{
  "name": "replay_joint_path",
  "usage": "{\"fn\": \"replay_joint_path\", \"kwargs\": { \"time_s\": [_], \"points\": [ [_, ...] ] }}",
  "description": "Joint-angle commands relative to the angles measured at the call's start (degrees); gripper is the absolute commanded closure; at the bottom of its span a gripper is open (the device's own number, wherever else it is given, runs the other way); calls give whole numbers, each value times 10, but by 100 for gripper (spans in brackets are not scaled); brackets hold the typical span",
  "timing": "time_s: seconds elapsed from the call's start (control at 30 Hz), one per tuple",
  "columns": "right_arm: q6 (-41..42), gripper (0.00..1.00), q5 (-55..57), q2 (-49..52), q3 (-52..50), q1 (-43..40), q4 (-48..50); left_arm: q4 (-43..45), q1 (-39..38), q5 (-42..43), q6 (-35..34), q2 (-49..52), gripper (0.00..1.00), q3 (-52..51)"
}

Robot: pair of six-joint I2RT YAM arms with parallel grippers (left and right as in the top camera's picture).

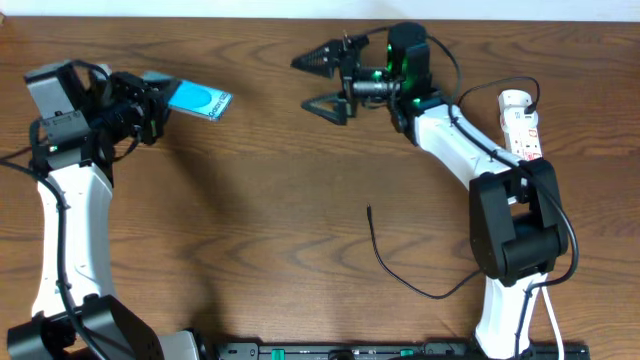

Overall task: Plug charger to phone and switch on socket
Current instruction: 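Release the phone from the right gripper and retract it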

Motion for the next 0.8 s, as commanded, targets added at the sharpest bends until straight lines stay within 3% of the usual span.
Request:
{"fn": "replay_joint_path", "kwargs": {
  "time_s": [0.0,0.2,0.3,0.47,0.57,0.77],
  "points": [
    [-162,1,-32,-4,5,-11,-84,82,2,197,21,31,93,4],
    [-348,1,37,-20,7,-11,-270,101,0,284,69,92,93,4],
    [-505,1,228,-54,42,-11,-516,101,0,294,92,103,93,4],
    [-610,1,474,-117,89,-1,-732,92,-40,298,168,103,93,4],
    [-663,1,517,-132,89,12,-791,74,-77,297,224,103,93,3],
    [-672,1,608,-131,79,29,-878,31,-125,284,295,111,93,3]
  ]
}}
